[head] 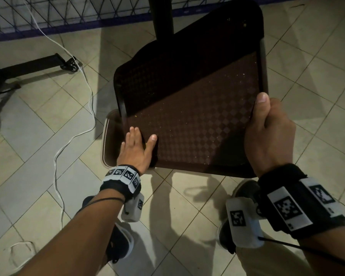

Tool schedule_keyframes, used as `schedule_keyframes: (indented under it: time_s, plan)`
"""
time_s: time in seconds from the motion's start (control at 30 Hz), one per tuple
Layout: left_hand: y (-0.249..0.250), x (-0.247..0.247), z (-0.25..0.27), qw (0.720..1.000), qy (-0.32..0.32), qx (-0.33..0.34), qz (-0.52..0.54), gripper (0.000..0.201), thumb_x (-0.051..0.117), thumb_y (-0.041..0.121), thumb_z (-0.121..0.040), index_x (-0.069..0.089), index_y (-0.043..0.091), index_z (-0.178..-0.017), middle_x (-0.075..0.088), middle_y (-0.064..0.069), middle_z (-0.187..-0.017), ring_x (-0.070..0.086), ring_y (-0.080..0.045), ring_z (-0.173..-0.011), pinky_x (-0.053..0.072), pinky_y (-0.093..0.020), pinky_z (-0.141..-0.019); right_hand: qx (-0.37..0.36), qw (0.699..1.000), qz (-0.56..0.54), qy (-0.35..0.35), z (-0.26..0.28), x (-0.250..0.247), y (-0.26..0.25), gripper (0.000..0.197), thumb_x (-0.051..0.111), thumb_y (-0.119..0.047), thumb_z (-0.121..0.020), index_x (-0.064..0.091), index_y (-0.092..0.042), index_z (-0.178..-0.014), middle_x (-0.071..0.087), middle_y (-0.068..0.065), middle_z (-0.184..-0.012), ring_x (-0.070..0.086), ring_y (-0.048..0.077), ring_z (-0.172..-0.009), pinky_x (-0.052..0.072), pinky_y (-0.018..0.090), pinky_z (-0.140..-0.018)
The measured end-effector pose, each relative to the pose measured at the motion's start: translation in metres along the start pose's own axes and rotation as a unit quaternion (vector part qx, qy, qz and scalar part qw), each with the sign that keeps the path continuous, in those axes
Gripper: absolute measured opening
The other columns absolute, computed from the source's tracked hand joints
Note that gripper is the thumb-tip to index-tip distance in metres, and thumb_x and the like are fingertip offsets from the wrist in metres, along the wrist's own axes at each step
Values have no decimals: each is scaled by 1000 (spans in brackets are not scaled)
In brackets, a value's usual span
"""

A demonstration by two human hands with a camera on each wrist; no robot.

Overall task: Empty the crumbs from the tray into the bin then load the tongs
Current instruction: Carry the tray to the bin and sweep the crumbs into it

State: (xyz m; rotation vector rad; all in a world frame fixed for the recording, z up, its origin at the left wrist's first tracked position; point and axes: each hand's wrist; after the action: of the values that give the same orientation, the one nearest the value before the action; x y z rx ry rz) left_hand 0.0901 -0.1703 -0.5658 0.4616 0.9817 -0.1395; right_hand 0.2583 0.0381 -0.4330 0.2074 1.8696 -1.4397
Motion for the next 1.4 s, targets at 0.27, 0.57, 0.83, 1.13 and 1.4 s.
schedule_keyframes:
  time_s: [0.27,0.57,0.83,1.13,1.4]
  plan:
    - [32,-14,-9,996,57,51,53,77,13,67,-95,-9,25,-155,-14,8,-163,1,-14,-151,12,-42,-121,-8,1000,-1,-2,1,3,2,45,24,-40,-104,55,-7,-95,49,-7,-70,46,4,-62,35,23,-53]
    - [-6,6,6,999,22,1,30,84,6,73,-90,-1,22,-156,-6,4,-165,-2,-14,-151,8,-39,-121,-22,1000,11,4,1,6,4,42,24,-37,-105,52,-9,-91,44,-12,-68,43,3,-59,32,19,-52]
    - [0,6,3,999,19,-17,37,79,13,65,-95,1,17,-156,0,-2,-165,7,-20,-151,14,-42,-121,-32,999,20,11,-1,5,0,38,25,-36,-105,49,-12,-88,43,-10,-65,41,4,-56,29,19,-49]
    - [-14,3,27,999,-2,-22,-43,61,24,51,-101,34,13,-147,33,-15,-155,26,-31,-145,27,-45,-114,-32,999,17,9,1,6,1,42,26,-35,-105,53,-5,-94,42,-12,-66,40,2,-57,27,16,-50]
    - [33,19,50,998,39,40,39,73,15,62,-97,6,20,-156,1,1,-165,14,-18,-150,23,-40,-118,-39,999,24,7,1,6,-1,35,26,-36,-105,47,-15,-88,42,-13,-66,40,1,-56,25,16,-49]
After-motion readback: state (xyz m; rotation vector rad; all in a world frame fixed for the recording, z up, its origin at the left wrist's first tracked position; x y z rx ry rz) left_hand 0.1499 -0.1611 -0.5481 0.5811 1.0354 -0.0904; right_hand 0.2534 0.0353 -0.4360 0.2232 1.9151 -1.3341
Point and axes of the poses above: each hand's wrist, its own z-axis away from the middle knuckle, its own x-axis out of the palm, y = z × x
